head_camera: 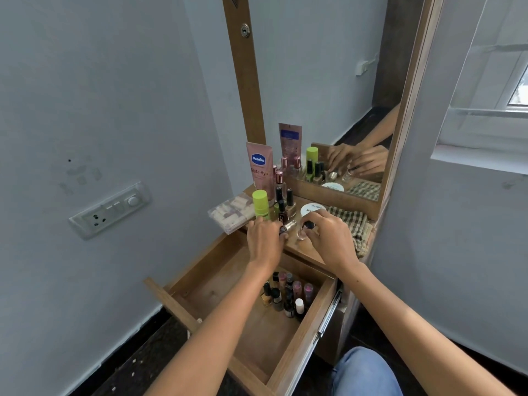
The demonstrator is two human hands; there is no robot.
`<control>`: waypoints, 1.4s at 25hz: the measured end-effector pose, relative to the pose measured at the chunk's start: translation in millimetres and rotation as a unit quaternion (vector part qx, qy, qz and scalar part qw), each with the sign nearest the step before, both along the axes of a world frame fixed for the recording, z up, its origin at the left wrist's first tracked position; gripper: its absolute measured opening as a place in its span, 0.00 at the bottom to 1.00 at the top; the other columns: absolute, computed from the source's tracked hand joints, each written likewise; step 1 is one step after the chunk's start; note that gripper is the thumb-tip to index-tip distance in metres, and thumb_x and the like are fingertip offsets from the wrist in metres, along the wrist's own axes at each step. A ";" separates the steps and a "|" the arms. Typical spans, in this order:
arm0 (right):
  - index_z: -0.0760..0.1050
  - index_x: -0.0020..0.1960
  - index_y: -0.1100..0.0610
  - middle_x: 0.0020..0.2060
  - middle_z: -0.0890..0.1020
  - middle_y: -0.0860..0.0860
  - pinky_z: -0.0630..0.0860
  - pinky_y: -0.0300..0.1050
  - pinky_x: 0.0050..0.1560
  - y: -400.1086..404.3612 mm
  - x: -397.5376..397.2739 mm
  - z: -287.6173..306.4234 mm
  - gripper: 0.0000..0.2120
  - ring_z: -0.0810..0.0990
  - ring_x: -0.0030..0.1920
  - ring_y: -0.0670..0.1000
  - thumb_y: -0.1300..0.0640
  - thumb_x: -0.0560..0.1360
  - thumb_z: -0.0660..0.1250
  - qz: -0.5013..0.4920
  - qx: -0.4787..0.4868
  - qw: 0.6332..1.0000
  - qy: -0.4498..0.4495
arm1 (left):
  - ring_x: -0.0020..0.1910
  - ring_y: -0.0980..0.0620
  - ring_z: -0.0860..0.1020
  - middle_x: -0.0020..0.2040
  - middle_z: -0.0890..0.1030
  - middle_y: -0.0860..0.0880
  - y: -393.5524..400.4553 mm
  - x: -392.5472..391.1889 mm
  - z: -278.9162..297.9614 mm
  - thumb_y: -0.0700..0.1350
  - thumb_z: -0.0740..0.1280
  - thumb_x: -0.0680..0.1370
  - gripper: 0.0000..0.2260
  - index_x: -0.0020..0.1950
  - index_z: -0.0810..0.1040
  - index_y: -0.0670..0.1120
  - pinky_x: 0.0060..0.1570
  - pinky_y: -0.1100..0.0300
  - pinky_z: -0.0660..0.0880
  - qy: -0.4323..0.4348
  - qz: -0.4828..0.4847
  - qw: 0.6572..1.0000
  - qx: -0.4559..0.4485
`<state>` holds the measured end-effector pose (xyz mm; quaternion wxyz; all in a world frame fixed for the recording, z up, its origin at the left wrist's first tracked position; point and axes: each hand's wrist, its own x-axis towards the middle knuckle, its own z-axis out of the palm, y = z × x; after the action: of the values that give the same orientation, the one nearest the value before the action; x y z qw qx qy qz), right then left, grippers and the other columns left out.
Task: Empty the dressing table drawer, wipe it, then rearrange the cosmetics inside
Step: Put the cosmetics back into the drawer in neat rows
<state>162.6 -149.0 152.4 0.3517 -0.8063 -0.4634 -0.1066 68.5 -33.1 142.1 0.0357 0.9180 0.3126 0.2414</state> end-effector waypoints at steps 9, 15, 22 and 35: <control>0.82 0.51 0.53 0.43 0.83 0.44 0.79 0.38 0.44 -36.4 -42.6 15.6 0.12 0.81 0.40 0.42 0.60 0.68 0.76 0.187 -0.065 0.969 0.150 | 0.45 0.56 0.74 0.45 0.74 0.56 -7.7 -110.3 19.0 0.54 0.74 0.69 0.13 0.51 0.80 0.53 0.47 0.59 0.72 -0.080 -0.025 0.984 -0.158; 0.81 0.53 0.50 0.48 0.83 0.48 0.75 0.38 0.46 -32.1 -71.8 -9.0 0.12 0.81 0.47 0.47 0.58 0.70 0.72 0.245 -0.261 0.932 0.059 | 0.43 0.65 0.73 0.46 0.78 0.56 -12.3 -139.9 8.5 0.52 0.77 0.66 0.14 0.49 0.81 0.56 0.40 0.71 0.66 0.024 -0.036 0.975 -0.217; 0.78 0.56 0.47 0.53 0.81 0.48 0.71 0.43 0.46 -27.7 -78.2 -34.2 0.12 0.79 0.54 0.52 0.54 0.72 0.69 0.203 -0.375 0.903 -0.053 | 0.45 0.63 0.77 0.44 0.82 0.59 -16.5 -144.0 -0.9 0.50 0.79 0.65 0.13 0.47 0.83 0.55 0.43 0.72 0.68 0.040 -0.041 0.965 -0.258; 0.81 0.51 0.47 0.46 0.83 0.42 0.75 0.38 0.43 -36.4 -55.7 -21.6 0.09 0.81 0.46 0.43 0.50 0.72 0.72 0.153 -0.290 0.944 0.046 | 0.46 0.59 0.75 0.45 0.80 0.57 -28.8 -126.4 -11.6 0.49 0.78 0.65 0.14 0.49 0.82 0.55 0.48 0.61 0.71 0.092 -0.077 0.959 -0.255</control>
<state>106.9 -185.4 130.8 0.1356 -0.7969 -0.5753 0.1245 -57.9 -61.9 130.5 0.2584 0.9178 0.2943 0.0646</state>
